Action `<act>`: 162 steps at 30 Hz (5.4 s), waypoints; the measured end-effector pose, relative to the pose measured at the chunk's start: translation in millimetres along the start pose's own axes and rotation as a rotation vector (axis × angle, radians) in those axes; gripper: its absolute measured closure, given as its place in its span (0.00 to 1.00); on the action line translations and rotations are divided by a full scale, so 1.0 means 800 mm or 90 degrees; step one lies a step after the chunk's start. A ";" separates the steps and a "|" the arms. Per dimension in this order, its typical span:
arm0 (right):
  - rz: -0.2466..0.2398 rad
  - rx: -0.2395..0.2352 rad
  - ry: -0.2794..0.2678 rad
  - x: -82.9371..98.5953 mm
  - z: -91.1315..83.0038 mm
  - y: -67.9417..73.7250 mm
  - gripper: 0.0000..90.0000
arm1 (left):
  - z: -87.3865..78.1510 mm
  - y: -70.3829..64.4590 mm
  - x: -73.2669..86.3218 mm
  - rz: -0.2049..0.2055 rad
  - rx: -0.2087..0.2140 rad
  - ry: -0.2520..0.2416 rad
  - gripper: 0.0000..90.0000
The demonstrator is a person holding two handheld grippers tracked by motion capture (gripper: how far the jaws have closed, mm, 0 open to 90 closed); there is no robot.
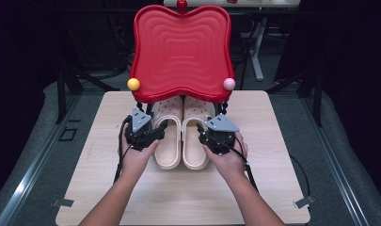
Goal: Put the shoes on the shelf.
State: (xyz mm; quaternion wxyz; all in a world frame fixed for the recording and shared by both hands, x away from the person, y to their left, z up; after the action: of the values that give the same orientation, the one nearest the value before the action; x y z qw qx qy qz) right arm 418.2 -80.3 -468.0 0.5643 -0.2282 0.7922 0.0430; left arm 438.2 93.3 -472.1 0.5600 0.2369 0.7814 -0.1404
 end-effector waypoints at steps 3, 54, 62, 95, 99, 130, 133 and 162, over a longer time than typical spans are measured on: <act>0.006 -0.003 -0.001 0.001 -0.003 -0.002 0.61 | -0.003 -0.002 0.000 0.001 0.002 0.000 0.46; -0.085 -0.096 -0.024 0.080 -0.114 0.053 0.65 | -0.120 -0.032 0.092 0.034 0.067 0.032 0.49; -0.076 -0.127 -0.025 0.101 -0.119 0.057 0.56 | -0.125 -0.045 0.121 0.034 0.093 0.050 0.46; 0.084 -0.238 0.101 0.148 -0.067 0.090 1.00 | -0.089 -0.090 0.152 0.011 0.170 0.096 1.00; 0.097 -0.249 0.112 0.147 -0.066 0.086 1.00 | -0.086 -0.088 0.150 0.006 0.171 0.096 1.00; 0.093 -0.174 0.095 0.113 -0.064 0.044 1.00 | -0.079 -0.050 0.115 -0.012 0.134 0.097 1.00; 0.089 -0.161 0.093 0.108 -0.059 0.036 1.00 | -0.075 -0.047 0.112 -0.008 0.131 0.098 1.00; 0.101 -0.110 0.083 0.077 0.002 0.015 1.00 | -0.006 -0.037 0.077 -0.010 0.106 0.109 1.00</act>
State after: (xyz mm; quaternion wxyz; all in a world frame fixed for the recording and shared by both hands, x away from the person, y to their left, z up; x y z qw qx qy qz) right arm 399.1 -88.1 -526.9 0.4847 -0.2147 0.8362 0.1406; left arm 402.9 83.5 -529.6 0.4682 0.2879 0.8138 -0.1886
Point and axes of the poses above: each handheld gripper's, and its own axes: z roughly forward along the jaws, x roughly out of its underside, y roughly to its left, the point moved 9 cm from there along z, roughly forward along the jaws, and after that the axes turned 3 degrees about x, right-handed, at the moved point
